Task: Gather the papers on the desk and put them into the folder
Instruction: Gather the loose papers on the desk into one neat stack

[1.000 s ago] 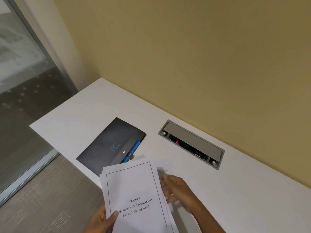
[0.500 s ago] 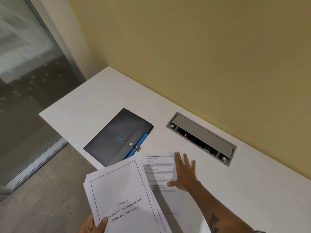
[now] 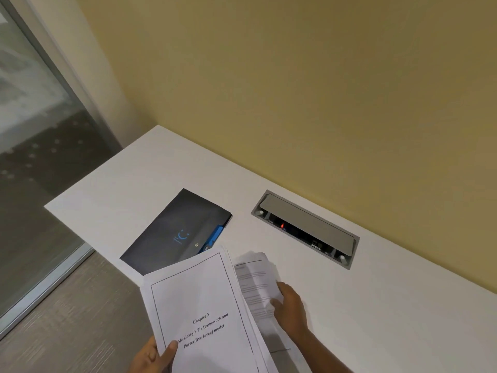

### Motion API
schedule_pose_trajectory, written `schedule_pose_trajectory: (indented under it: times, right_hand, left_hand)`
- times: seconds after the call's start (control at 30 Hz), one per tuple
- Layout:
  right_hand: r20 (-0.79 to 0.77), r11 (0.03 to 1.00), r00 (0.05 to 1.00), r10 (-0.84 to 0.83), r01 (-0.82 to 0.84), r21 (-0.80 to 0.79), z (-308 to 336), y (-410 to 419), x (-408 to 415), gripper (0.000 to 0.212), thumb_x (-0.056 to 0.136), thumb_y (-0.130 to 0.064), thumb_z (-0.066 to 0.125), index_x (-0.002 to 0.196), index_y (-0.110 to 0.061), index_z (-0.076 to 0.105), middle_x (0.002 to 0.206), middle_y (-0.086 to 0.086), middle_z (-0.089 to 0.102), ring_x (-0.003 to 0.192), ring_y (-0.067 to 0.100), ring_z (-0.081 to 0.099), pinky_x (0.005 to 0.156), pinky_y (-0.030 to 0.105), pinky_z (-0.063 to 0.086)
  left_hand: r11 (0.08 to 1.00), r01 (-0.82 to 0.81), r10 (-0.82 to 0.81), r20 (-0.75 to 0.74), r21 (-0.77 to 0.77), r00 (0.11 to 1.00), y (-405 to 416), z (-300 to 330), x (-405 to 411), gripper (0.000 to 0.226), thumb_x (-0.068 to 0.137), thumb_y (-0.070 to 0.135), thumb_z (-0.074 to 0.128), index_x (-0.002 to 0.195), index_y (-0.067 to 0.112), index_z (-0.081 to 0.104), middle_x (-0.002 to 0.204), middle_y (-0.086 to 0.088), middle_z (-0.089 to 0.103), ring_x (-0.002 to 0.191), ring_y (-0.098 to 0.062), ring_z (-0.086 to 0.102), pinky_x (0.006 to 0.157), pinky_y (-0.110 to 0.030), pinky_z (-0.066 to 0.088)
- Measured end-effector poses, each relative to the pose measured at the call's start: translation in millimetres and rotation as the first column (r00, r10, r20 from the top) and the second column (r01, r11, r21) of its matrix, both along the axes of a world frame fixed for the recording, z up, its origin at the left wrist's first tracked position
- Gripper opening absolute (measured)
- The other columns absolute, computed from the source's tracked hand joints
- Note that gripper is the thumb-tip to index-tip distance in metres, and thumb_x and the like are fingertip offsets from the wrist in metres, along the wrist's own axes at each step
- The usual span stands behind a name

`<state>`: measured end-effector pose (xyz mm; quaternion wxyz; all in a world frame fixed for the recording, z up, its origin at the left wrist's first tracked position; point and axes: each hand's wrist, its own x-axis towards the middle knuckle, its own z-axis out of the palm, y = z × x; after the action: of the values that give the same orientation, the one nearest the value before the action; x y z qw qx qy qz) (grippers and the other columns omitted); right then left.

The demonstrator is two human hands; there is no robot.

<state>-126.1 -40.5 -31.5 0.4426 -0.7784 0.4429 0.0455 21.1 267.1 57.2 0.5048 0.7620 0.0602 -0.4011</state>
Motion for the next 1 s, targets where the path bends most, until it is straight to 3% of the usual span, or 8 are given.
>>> schedule_pose_trajectory:
  times: [0.1, 0.2, 0.37, 0.47, 0.57, 0.77, 0.87, 1.0]
  right_hand:
    - [0.059, 0.988, 0.99, -0.129, 0.124, 0.089, 5.3, -10.8, -14.7, 0.037, 0.101, -0.005, 0.067, 0.137, -0.004, 0.063, 0.13, 0.001, 0.067, 0.129, 0.029, 0.064, 0.102, 0.028, 0.054]
    - [0.098, 0.954, 0.973, -0.211, 0.183, 0.236, 21.6, -23.2, -34.8, 0.022, 0.103, -0.011, 0.064, 0.12, -0.024, 0.071, 0.112, -0.015, 0.076, 0.115, 0.019, 0.073, 0.082, 0.011, 0.053]
    - [0.132, 0.807, 0.919, -0.371, 0.248, 0.537, 56.3, -40.6, -61.6, 0.024, 0.105, -0.022, 0.062, 0.125, -0.03, 0.074, 0.121, -0.008, 0.08, 0.11, 0.016, 0.078, 0.1, 0.041, 0.061]
    - [0.169, 0.742, 0.908, -0.383, 0.193, 0.642, 68.7, -43.1, -68.0, 0.029, 0.107, -0.021, 0.058, 0.132, -0.028, 0.071, 0.131, -0.001, 0.076, 0.121, 0.025, 0.074, 0.109, 0.053, 0.054]
    - [0.197, 0.716, 0.909, -0.367, 0.141, 0.684, 75.5, -39.5, -68.9, 0.034, 0.11, -0.018, 0.053, 0.139, -0.029, 0.067, 0.138, -0.002, 0.072, 0.13, 0.021, 0.068, 0.117, 0.052, 0.047]
    - [0.268, 0.689, 0.904, -0.334, 0.04, 0.723, 92.3, -29.5, -66.7, 0.035, 0.108, -0.027, 0.059, 0.142, -0.028, 0.064, 0.144, 0.004, 0.068, 0.135, 0.025, 0.064, 0.12, 0.052, 0.044]
    - [0.231, 0.657, 0.917, -0.326, 0.043, 0.753, 97.7, -28.0, -70.1, 0.037, 0.104, -0.032, 0.062, 0.141, -0.033, 0.064, 0.141, 0.002, 0.07, 0.132, 0.024, 0.066, 0.119, 0.052, 0.045]
    - [0.148, 0.536, 0.85, -0.505, 0.175, 0.826, 100.0, -32.6, -82.1, 0.05, 0.097, -0.06, 0.064, 0.14, -0.035, 0.066, 0.142, -0.002, 0.069, 0.133, 0.019, 0.066, 0.108, 0.037, 0.056]
  left_hand:
    - [0.997, 0.083, -0.083, 0.062, 0.007, 0.995, -12.4, 4.9, 4.3, 0.051, 0.094, 0.002, 0.066, 0.143, 0.005, 0.054, 0.122, -0.017, 0.075, 0.118, -0.035, 0.067, 0.096, -0.029, 0.053]
    - [0.989, 0.148, -0.149, 0.053, 0.028, 0.987, -26.9, 7.9, 10.5, 0.052, 0.094, 0.003, 0.066, 0.144, 0.006, 0.053, 0.124, -0.015, 0.074, 0.121, -0.035, 0.065, 0.107, -0.042, 0.046]
    - [0.96, 0.276, -0.277, 0.013, 0.052, 0.961, -53.4, 7.2, 21.0, 0.048, 0.096, 0.0, 0.062, 0.143, 0.002, 0.052, 0.126, -0.014, 0.072, 0.121, -0.034, 0.065, 0.112, -0.05, 0.045]
    - [0.909, 0.406, -0.411, 0.037, 0.099, 0.911, -74.6, 13.4, 21.7, 0.042, 0.097, 0.015, 0.064, 0.137, 0.022, 0.052, 0.117, 0.008, 0.073, 0.114, -0.021, 0.067, 0.107, -0.038, 0.05]
    - [0.861, 0.492, -0.499, 0.027, 0.132, 0.866, -92.4, 18.4, 23.6, 0.036, 0.097, 0.029, 0.064, 0.13, 0.031, 0.052, 0.104, 0.026, 0.069, 0.099, 0.001, 0.066, 0.078, -0.014, 0.051]
    - [0.799, 0.594, -0.591, -0.059, 0.095, 0.805, -122.3, 17.2, 15.4, 0.05, 0.097, 0.023, 0.066, 0.143, 0.017, 0.046, 0.137, -0.004, 0.066, 0.129, -0.027, 0.059, 0.116, -0.048, 0.041]
    - [0.771, 0.627, -0.627, -0.037, 0.112, 0.778, -133.5, 14.7, 8.2, 0.054, 0.097, 0.019, 0.065, 0.147, 0.014, 0.044, 0.14, -0.006, 0.064, 0.132, -0.028, 0.055, 0.118, -0.046, 0.039]
    - [0.752, 0.648, -0.655, 0.025, 0.12, 0.755, -145.5, 14.7, -4.2, 0.052, 0.098, 0.017, 0.063, 0.147, 0.015, 0.045, 0.138, -0.003, 0.063, 0.132, -0.025, 0.054, 0.116, -0.039, 0.038]
